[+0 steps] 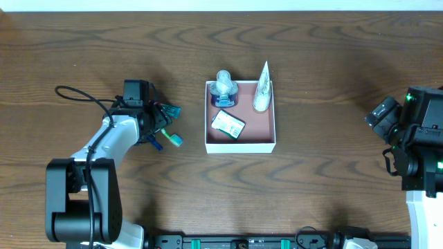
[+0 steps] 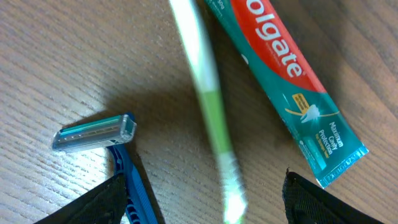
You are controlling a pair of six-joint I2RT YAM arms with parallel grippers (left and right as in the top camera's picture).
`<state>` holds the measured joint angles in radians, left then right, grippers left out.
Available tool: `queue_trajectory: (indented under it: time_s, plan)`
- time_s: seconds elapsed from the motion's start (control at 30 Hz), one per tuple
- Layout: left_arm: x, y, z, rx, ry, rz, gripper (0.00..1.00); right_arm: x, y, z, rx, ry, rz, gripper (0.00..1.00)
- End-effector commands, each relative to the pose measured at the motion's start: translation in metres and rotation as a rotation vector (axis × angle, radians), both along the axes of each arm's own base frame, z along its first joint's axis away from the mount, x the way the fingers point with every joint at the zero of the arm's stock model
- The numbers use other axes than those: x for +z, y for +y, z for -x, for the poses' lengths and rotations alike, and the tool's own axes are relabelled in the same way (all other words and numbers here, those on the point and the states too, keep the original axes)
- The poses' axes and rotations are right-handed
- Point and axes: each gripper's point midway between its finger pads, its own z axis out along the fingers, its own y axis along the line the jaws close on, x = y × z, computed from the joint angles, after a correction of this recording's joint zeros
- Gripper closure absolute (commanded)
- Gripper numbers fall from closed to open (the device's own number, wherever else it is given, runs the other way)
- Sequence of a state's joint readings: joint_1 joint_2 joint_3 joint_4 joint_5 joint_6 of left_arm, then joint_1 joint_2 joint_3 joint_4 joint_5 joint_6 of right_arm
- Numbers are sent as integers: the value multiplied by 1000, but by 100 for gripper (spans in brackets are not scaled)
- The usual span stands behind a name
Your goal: Pack container
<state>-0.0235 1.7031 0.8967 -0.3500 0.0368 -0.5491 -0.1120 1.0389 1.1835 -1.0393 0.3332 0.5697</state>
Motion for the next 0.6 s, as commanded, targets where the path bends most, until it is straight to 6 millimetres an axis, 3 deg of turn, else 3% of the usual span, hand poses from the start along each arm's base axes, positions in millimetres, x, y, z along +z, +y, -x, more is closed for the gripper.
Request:
queue_trajectory:
  time_s: [0.0,0.23,0.57]
  plan:
    - [-44,-3,21,-1,123,24,19,2,-4,1,-24,-6,4,1]
    - [-46,-3,19,-2,117,24,19,2,-4,1,-24,-6,4,1]
    - [-50,-4,46,-2,230,29,19,2,-4,1,-24,-6,4,1]
